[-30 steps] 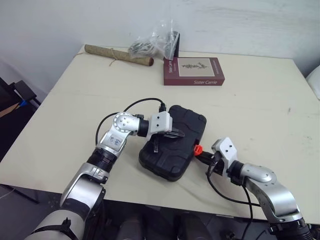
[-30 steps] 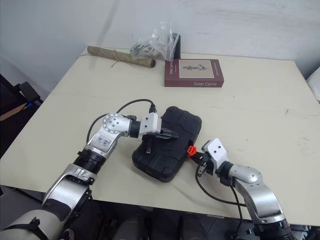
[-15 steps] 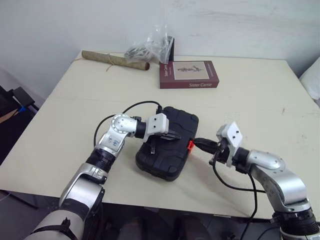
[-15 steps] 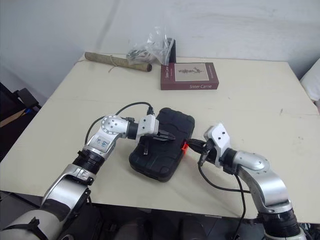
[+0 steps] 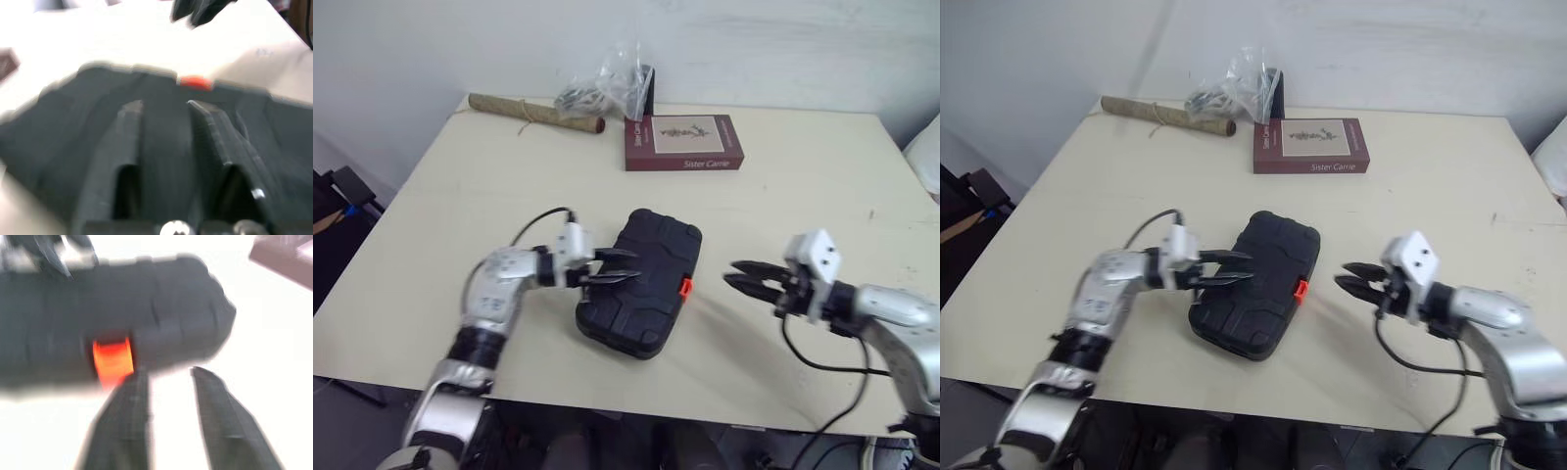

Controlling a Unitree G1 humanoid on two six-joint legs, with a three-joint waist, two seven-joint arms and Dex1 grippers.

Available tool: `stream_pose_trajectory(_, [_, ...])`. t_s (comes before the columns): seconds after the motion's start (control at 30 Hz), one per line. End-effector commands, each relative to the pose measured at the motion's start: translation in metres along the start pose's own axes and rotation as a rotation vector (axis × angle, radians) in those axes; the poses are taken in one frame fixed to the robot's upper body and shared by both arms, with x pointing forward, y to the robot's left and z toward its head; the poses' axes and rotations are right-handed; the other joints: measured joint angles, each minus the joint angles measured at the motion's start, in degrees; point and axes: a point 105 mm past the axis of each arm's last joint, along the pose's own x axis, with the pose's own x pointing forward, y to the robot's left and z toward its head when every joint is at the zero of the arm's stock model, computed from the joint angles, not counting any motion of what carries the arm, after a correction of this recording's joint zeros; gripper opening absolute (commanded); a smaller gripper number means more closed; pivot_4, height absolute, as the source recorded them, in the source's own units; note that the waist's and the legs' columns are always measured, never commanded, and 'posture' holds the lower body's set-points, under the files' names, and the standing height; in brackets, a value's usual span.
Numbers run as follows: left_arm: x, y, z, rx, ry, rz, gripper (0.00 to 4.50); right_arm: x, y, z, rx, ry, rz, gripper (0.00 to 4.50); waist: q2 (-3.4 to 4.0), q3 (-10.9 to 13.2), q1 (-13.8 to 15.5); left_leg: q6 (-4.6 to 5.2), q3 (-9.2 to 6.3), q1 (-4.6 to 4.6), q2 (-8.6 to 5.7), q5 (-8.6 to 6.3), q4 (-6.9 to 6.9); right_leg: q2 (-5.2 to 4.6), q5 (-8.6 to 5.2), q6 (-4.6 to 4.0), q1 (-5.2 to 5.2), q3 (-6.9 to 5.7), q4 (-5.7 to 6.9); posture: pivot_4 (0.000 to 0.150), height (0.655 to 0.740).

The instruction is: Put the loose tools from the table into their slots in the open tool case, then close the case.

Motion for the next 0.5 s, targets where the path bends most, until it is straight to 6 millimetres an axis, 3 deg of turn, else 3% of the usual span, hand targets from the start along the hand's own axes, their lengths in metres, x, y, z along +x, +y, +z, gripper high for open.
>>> stream_pose_trajectory(0.03, [-0.060, 0.026, 0.014, -0.021, 0.104, 0.243, 3.57, -0.034, -0.013, 0.009, -0.226, -0.028, -0.016, 3.51, -0.08, 0.15, 0.10, 0.04, 0.00, -0.12, -0.02, 0.01, 0.10, -0.02, 0.01, 0.02, -0.05, -0.01, 0.09, 0.150, 0.7400])
stream_pose_trajectory(0.1, [-0.103, 0.031, 0.006, -0.030, 0.213, 0.384, 4.45, -0.052, -0.021, 0.008, -0.285, -0.031, -0.037, 4.46, -0.04, 0.50, -0.17, 0.21, 0.03, -0.11, -0.12, -0.09, 0.25, -0.13, 0.03, 0.06, 0.02, 0.02, -0.01, 0.150, 0.7400])
stream_pose_trajectory(0.23, [-0.160, 0.021, -0.010, 0.012, 0.398, 0.521, 4.45, -0.081, -0.051, -0.004, -0.311, 0.035, -0.185, 4.46, 0.05, 0.76, -0.14, 0.57, 0.07, -0.02, -0.23, -0.27, 0.25, -0.31, 0.11, 0.20, 0.16, 0.08, -0.18, 0.150, 0.7400])
stream_pose_trajectory(0.37, [-0.188, 0.019, -0.018, 0.000, 0.422, 0.614, 4.45, -0.085, -0.061, -0.004, -0.296, 0.025, -0.210, 4.46, -0.05, 0.88, 0.50, 0.57, -0.05, -0.09, -0.25, -0.27, 0.23, -0.38, 0.13, 0.18, 0.08, -0.03, -0.13, 0.150, 0.7400])
stream_pose_trajectory(0.5, [-0.189, 0.020, -0.017, 0.005, 0.400, 0.644, 4.45, -0.079, -0.065, 0.000, -0.303, 0.001, -0.216, 4.46, 0.01, 0.91, 0.46, 0.50, -0.04, -0.09, -0.24, -0.24, 0.03, -0.37, 0.11, 0.15, -0.02, -0.04, -0.13, 0.150, 0.7400])
